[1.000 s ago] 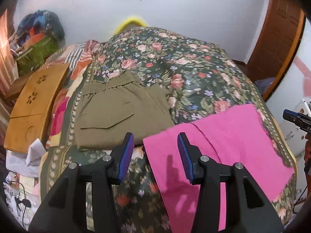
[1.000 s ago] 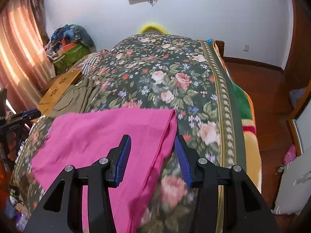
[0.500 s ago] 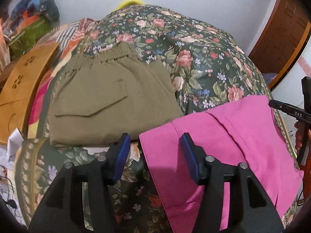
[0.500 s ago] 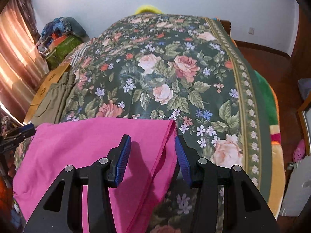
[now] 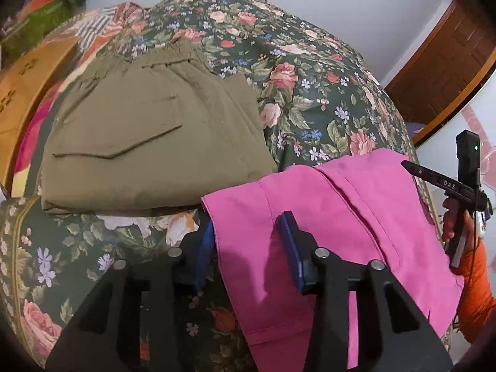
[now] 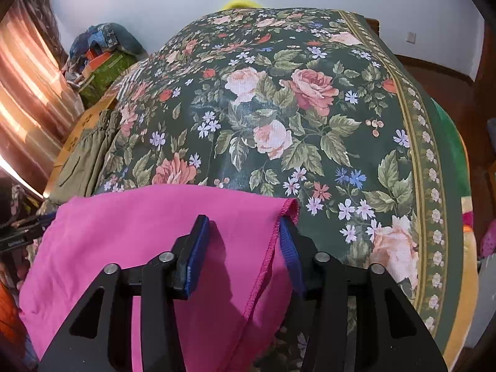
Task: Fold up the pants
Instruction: 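Grasp the folded edge of the pink pants with both grippers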
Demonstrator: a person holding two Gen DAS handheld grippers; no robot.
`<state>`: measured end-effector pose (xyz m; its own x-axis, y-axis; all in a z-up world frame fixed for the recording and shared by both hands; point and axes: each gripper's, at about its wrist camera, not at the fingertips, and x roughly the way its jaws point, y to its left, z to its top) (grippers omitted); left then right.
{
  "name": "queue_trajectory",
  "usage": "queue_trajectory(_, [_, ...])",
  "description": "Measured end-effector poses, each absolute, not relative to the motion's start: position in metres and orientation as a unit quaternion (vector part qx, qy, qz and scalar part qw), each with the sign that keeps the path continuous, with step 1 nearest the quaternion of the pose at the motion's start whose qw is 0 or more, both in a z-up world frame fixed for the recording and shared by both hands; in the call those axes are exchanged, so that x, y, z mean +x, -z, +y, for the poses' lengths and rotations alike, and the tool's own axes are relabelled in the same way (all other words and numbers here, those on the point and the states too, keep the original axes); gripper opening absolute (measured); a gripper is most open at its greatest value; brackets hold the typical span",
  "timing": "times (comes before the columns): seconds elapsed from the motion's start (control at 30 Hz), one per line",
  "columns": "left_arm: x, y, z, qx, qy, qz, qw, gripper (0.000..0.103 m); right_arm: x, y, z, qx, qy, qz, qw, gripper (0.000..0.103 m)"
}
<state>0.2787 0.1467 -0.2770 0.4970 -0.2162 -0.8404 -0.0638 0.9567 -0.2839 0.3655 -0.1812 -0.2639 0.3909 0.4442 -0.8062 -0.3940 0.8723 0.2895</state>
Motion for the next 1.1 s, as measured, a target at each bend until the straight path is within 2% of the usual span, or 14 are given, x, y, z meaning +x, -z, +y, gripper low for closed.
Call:
queue_trajectory(0.03, [0.278, 0.275, 0.144, -0.136, 0.049, 0.496, 0.856, 0.031, 0.367, 0.264, -0.182, 0.029, -0.253, 0.492, 0.832, 0.028])
queue_trajectory(0.17, [0.275, 0.268, 0.137, -0.109, 0.048, 0.482, 0.868, 0.019, 0.371, 0.265, -0.182, 0.037, -0.254, 0.488, 0.834, 0.01])
queue_trajectory(0.2, [0.273, 0.266, 0.135, -0.098, 0.043, 0.477, 0.872, 0.011, 0.372, 0.264, -0.181, 0.035, -0.253, 0.486, 0.836, 0.008])
queue_trajectory(0.23, [0.272, 0.263, 0.134, -0.089, 0.037, 0.473, 0.876, 0.007, 0.371, 0.263, -0.181, 0.032, -0.253, 0.479, 0.84, 0.007])
queue_trajectory(0.4, [0.266, 0.254, 0.135, -0.079, 0.026, 0.457, 0.885, 0.002, 0.367, 0.255, -0.175, 0.001, -0.242, 0.449, 0.86, 0.004])
queue_trajectory(0.67, [0.259, 0.254, 0.14, -0.064, -0.002, 0.453, 0.889, 0.002, 0.367, 0.25, -0.173, -0.026, -0.23, 0.424, 0.876, 0.003])
queue_trajectory(0.97, [0.263, 0.261, 0.136, -0.052, -0.01, 0.48, 0.876, 0.005, 0.369, 0.252, -0.173, -0.037, -0.22, 0.436, 0.872, 0.004])
queue_trajectory(1.07, [0.254, 0.244, 0.133, -0.039, -0.011, 0.469, 0.882, 0.018, 0.362, 0.242, -0.175, -0.036, -0.215, 0.441, 0.871, 0.012])
queue_trajectory(1.1, [0.25, 0.237, 0.132, -0.04, -0.009, 0.463, 0.885, 0.021, 0.358, 0.237, -0.175, -0.041, -0.215, 0.438, 0.872, 0.02])
